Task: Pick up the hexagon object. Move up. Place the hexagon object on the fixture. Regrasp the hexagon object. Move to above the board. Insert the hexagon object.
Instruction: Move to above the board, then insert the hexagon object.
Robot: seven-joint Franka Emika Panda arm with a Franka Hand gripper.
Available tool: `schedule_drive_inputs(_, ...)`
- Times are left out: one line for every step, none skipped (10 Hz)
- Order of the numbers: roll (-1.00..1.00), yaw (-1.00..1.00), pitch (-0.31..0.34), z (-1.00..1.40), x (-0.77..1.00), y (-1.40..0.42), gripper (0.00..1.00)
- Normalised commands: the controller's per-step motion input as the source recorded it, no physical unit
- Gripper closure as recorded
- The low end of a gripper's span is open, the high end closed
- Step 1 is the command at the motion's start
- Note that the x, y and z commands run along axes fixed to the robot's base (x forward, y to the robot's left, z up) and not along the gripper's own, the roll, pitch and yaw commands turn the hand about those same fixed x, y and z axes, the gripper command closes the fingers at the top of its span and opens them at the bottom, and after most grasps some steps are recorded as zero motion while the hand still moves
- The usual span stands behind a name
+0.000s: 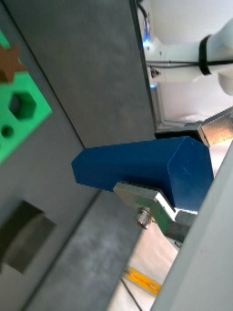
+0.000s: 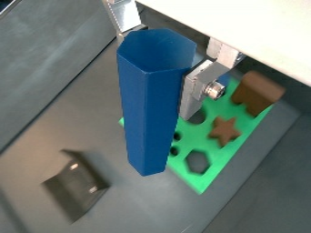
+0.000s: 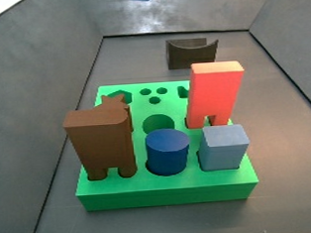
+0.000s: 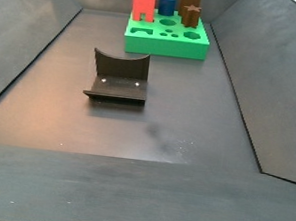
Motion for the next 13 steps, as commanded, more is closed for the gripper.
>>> schedule_drive_inputs(-1.0, -0.04, -0.222, 0.02, -0.24, 0.03, 1.0)
schedule_drive_inputs(-1.0, -0.04, -0.282, 0.02, -0.19, 0.05, 1.0)
schedule_drive_inputs(-0.93, -0.04, -0.288, 0.01, -0.18, 0.06, 1.0)
schedule_drive_inputs(-0.64, -0.02, -0.248, 0.01, -0.17, 0.07, 1.0)
schedule_drive_inputs(-0.51, -0.02, -0.226, 0.01, -0.15, 0.06, 1.0)
schedule_drive_inputs(-0.28, 0.0, -0.155, 0.01, -0.11, 0.04, 1.0)
schedule_drive_inputs(-0.21, -0.01, -0.126, 0.0, -0.09, 0.03, 1.0)
schedule_drive_inputs(0.0, 0.0, -0.01, -0.11, -0.03, 0.0, 1.0)
schedule_drive_inputs(-0.08, 0.0, -0.084, -0.47, -0.14, 0.05, 1.0)
schedule_drive_inputs(-0.2, 0.0, -0.08, -0.77, -0.05, 0.15, 1.0)
schedule_drive_inputs(-0.19, 0.0, -0.086, -0.78, -0.14, 0.05, 1.0)
schedule_drive_inputs(-0.15, 0.0, -0.071, -0.86, -0.17, 0.0, 1.0)
schedule_drive_inputs(-0.12, 0.0, -0.044, -0.94, -0.16, 0.0, 1.0)
